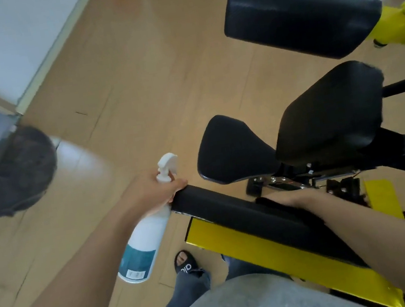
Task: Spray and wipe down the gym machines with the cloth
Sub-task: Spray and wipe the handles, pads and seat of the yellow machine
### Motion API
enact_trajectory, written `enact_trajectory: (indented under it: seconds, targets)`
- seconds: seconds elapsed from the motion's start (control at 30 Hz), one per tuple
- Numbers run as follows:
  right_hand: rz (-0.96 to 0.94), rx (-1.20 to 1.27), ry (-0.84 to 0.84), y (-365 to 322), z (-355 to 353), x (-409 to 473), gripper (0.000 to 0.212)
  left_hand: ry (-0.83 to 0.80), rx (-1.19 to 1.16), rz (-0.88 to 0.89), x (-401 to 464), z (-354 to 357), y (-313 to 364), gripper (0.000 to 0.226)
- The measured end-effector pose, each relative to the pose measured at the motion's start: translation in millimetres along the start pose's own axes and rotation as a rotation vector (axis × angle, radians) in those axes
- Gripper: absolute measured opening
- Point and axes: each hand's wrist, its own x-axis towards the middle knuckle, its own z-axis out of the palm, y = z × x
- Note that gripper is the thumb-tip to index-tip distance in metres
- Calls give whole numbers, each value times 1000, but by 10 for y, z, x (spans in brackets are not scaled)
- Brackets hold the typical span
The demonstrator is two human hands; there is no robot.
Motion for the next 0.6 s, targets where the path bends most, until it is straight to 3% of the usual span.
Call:
enact_trajectory:
  seconds: [0.17, 0.3, 0.43, 0.6]
  targets:
    - [-202, 71, -85, -706, 182, 334, 39, 81, -173, -82, -44, -89, -117, 27]
    - [-308, 157, -127, -1253, 292, 445, 28, 124, -258, -107, -48, -200, -263, 32]
    - [-544, -61, -89, -1684, 362, 401, 25, 129, -237, -106, 12, -289, -343, 35]
    - [-458, -269, -172, -1839, 368, 114, 30, 60, -235, -51, 173, -417, -397, 31]
